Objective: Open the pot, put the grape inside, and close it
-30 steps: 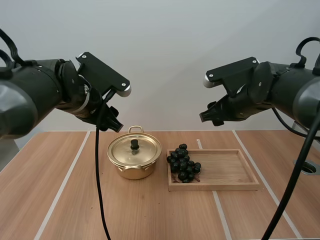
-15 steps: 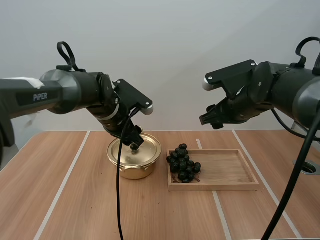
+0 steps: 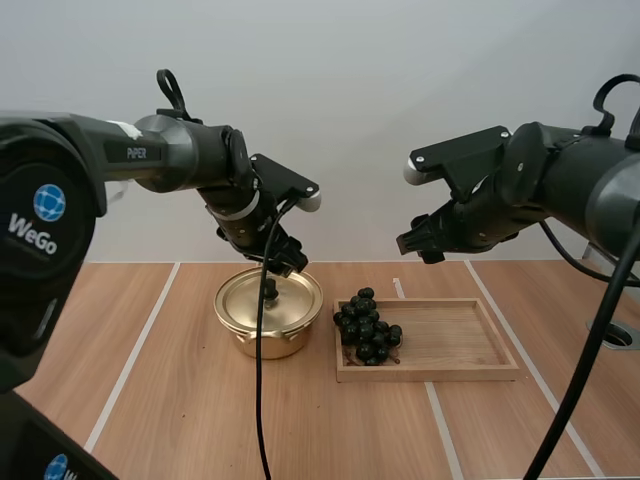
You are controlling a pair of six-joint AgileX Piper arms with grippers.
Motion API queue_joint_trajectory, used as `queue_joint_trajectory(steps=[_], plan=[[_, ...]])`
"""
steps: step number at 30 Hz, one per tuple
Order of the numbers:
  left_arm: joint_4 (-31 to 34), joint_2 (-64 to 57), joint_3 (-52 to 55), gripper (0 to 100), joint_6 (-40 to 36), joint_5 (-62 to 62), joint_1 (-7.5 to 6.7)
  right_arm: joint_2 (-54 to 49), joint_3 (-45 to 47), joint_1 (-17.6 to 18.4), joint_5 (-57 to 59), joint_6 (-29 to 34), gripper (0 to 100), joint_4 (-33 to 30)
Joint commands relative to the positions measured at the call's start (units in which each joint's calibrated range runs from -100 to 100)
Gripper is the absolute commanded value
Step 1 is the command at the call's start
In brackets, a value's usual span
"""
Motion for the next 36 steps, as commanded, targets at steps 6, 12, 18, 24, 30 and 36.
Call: queue_joint_trajectory(steps=[6,12,18,24,30,36], plan=[[-1.04,3.24,-1.46,100,-1.47,1.26,-0.29,3.05,-0.39,0.04,5.34,-1.66,100,3.59],[-0.89,5.66,-3.07,100,-2.03,3.3,-0.29,6.43,-0.39,0.04,6.06,-1.66,100,4.38],[-0.89,7.83,-3.07,100,-2.03,4.5,-0.29,7.99,-0.39,0.04,6.12,-1.66,100,4.48],[-0.89,9.67,-3.94,100,-2.28,4.86,-0.29,8.11,-0.39,0.04,6.12,-2.0,100,5.27],[-0.89,10.36,-4.43,91,-2.35,6.11,-0.29,8.11,-0.39,0.04,6.12,-2.0,100,5.27],[-0.77,10.36,-4.43,27,-2.81,6.57,-0.29,8.11,-0.39,0.04,6.28,-2.0,100,5.28]])
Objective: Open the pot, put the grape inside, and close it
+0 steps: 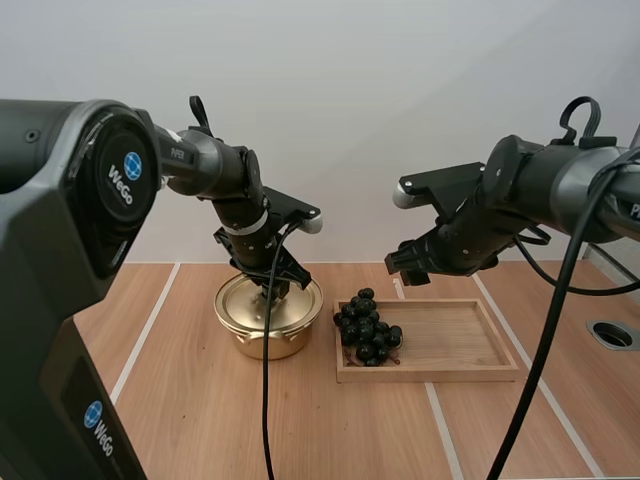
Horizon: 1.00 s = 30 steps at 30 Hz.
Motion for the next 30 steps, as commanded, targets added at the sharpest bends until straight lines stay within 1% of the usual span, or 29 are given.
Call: queue_joint_trajectory(steps=[1,2,6,10,16,21,24,30], plan=[[-0.77,0.02,-0.66,13,-0.61,0.7,-0.29,-0.29,-0.38,0.04,0.44,-0.55,100,0.32],[-0.77,0.02,-0.66,0,-0.61,0.7,-0.29,-0.29,-0.38,0.04,0.67,-0.55,100,0.32],[-0.44,0.02,-0.66,0,-0.61,0.7,-0.29,-0.29,-0.38,0.04,2.24,-0.55,100,0.32],[-0.06,0.02,-1.0,0,-0.61,1.32,-0.29,-0.29,-0.38,0.04,4.86,-1.43,100,2.16],[0.07,-0.28,-6.82,0,-0.74,10.04,-0.29,1.6,-0.38,0.04,5.18,-3.61,100,5.06],[0.07,-3.14,-10.54,0,-1.34,10.69,-0.29,5.8,-0.38,0.21,6.19,-3.98,100,5.7],[0.22,-6.25,-12.74,0,-1.34,10.69,-0.29,8.63,-0.38,1.34,6.19,-5.02,100,5.93],[0.86,-12.58,-17.23,0,-1.34,10.69,-0.29,12.56,-0.38,5.1,4.91,-5.02,100,6.91]])
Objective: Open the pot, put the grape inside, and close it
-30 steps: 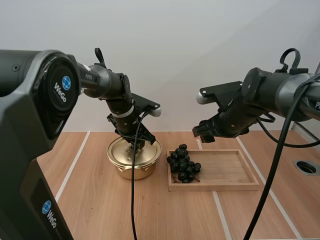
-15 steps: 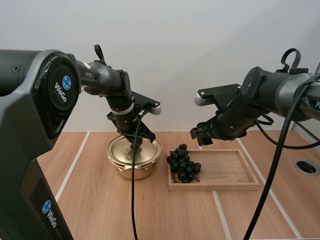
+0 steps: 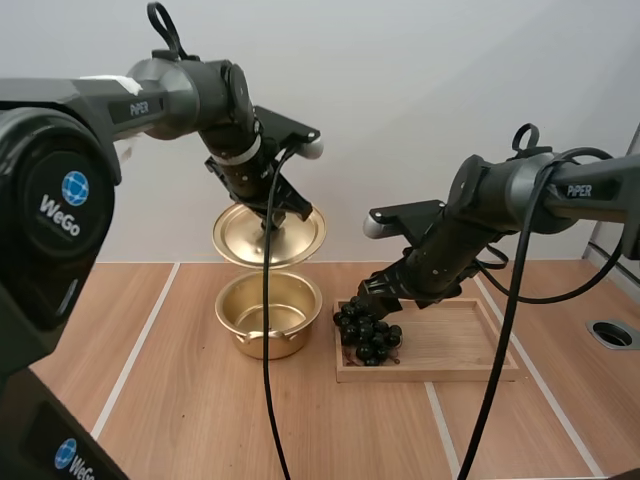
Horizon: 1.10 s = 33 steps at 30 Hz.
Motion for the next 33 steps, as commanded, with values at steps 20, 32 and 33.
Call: queue_joint_trajectory(steps=[20,32,33], plan=[[-0.07,-18.11,-7.6,0,-0.53,-0.49,-0.29,14.44,-0.79,2.55,-10.52,-2.45,100,-2.41],[-3.15,-18.25,-7.6,0,-0.44,-0.49,-0.29,19.01,-0.79,2.63,-13.55,-3.14,88,-2.38],[-3.29,-18.25,-7.6,0,-0.44,-0.49,-0.29,19.01,-0.79,2.63,-13.55,-3.14,76,-2.26]])
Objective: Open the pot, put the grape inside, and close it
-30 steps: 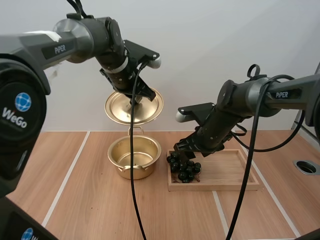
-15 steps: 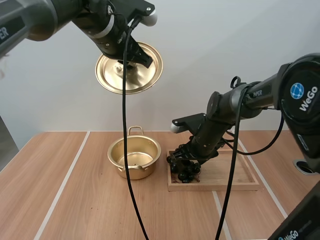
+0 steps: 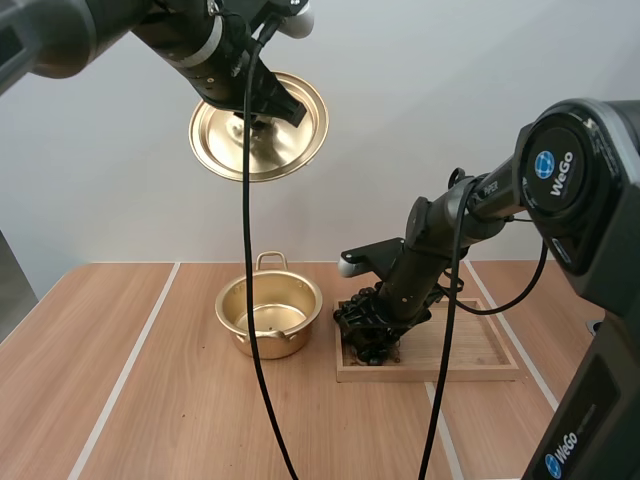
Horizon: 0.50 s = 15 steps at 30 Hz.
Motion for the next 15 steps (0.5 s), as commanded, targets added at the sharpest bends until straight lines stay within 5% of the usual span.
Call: queue_joint_trajectory(steps=[1,5,15], plan=[[-1.93,-0.5,-0.72,0,-0.33,-1.07,-0.29,0.92,0.48,0.03,-1.07,-0.93,62,-0.24],[-1.93,-0.5,-0.72,0,-0.33,-1.07,-0.29,0.92,0.48,0.03,-1.07,-0.93,4,0.94],[-2.06,-0.5,-0.72,0,-0.33,-1.07,-0.29,0.75,0.48,0.03,-0.51,-0.93,0,0.83]])
